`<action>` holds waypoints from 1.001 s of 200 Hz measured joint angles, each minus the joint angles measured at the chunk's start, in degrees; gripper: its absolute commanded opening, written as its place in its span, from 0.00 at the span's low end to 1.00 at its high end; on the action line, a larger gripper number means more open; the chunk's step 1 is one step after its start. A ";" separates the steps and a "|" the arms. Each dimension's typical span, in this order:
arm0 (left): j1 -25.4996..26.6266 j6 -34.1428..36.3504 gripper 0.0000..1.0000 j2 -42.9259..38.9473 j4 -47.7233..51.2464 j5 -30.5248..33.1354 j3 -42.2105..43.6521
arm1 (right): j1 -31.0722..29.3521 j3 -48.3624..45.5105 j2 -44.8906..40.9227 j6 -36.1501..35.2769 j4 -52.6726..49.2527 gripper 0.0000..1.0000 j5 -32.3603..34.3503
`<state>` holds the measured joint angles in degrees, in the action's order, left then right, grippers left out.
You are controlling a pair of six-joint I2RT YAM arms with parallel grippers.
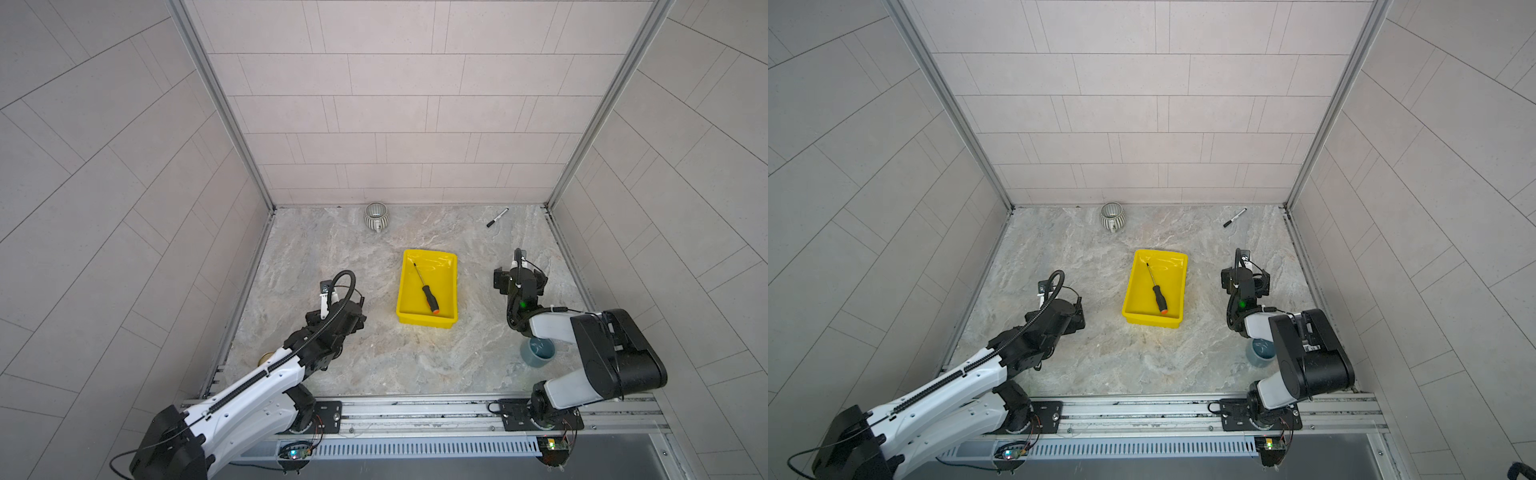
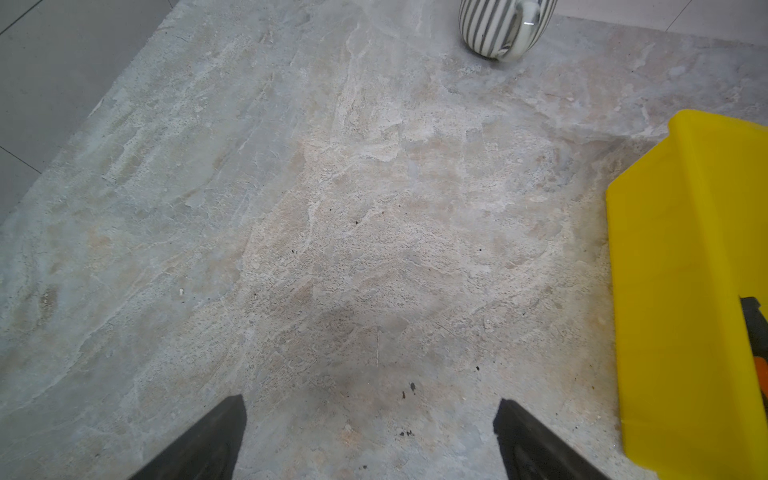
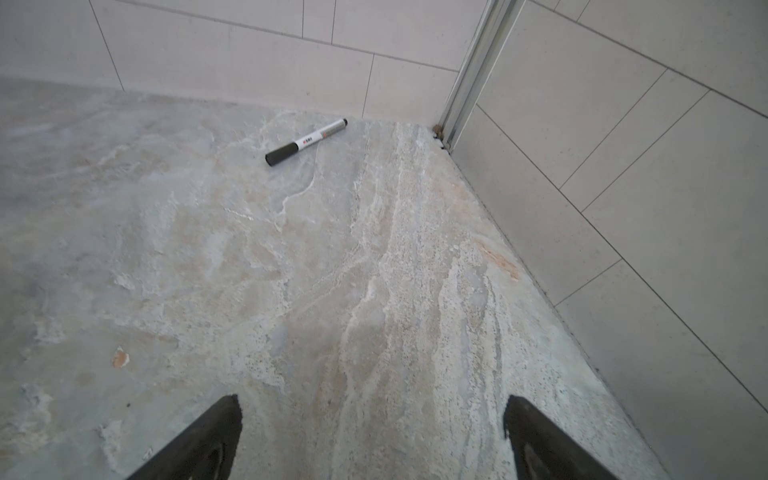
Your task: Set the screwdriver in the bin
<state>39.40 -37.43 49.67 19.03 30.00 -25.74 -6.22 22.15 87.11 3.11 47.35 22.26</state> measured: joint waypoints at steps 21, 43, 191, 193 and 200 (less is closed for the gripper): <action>0.00 0.00 1.00 -0.13 -0.35 0.04 0.17 | 0.39 -4.17 2.99 -0.20 5.44 1.00 -0.92; 0.00 0.02 1.00 0.09 -0.76 0.02 0.17 | 0.50 -3.85 3.54 -0.59 6.43 0.99 -1.55; -7.67 21.05 1.00 20.96 -19.91 11.04 -13.77 | 0.52 -2.29 3.54 -1.46 9.40 0.99 -2.62; -8.22 21.31 1.00 21.27 -20.24 11.34 -14.10 | 0.52 -2.29 3.54 -1.46 9.40 0.99 -2.62; -10.01 22.53 1.00 22.49 -21.70 12.63 -14.64 | 0.52 -2.29 3.54 -1.49 9.42 1.00 -2.62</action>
<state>29.39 -14.90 72.16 -2.68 42.63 -40.38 -5.69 19.86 90.65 1.63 56.77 19.64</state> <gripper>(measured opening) 0.999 0.995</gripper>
